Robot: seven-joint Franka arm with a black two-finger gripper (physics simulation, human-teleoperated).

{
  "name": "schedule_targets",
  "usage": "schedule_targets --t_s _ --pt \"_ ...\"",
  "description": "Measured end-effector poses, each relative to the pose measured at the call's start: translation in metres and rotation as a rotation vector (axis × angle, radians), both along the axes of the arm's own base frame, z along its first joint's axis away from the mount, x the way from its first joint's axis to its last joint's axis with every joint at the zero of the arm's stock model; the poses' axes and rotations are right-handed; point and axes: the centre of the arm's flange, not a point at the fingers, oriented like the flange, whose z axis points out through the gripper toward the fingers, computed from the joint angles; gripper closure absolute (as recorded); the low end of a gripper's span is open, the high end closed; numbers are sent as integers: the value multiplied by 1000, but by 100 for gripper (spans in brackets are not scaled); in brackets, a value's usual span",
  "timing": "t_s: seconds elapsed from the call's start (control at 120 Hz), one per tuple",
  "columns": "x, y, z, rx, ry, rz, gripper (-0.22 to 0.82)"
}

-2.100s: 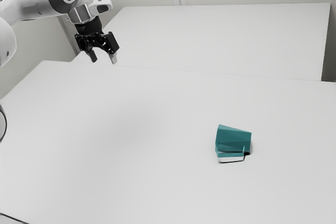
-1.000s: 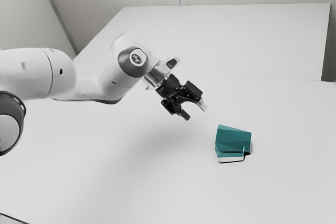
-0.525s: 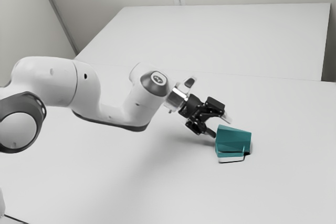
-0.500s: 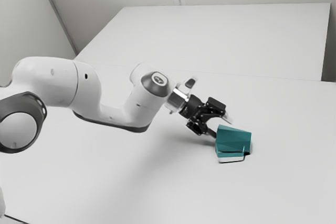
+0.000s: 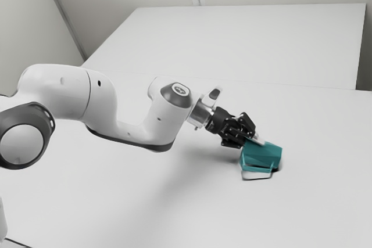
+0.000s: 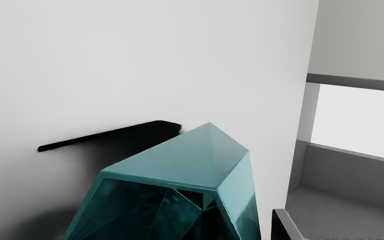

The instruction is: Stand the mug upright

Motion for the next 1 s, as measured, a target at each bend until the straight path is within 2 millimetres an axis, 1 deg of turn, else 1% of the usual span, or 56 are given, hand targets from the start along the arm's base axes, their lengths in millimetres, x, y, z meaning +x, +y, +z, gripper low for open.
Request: schedule_targets --t_s 0.067,0.15,0.283,0.367,0.4,0.433,0.525,0.567,0.608,0.717,0.808,0.925,1.0 --pt "0 -1 1 0 -7 -6 68" --pt "0 -1 4 0 -17 -12 72" --pt "0 -2 18 3 -48 -22 75" --pt "-1 -2 22 6 -56 -26 76" --pt "-1 -1 31 8 -71 -27 76" --pt "-3 -1 46 15 -98 -32 77" --pt "-5 10 96 82 -197 -76 77" --pt "-2 22 119 145 -244 -108 77" --pt "2 42 136 212 -276 -132 77" --pt "6 97 161 369 -288 -169 77" --pt "5 133 167 481 -262 -197 78" --pt "2 164 172 628 -240 -237 78" --pt "3 188 173 716 -222 -244 78"
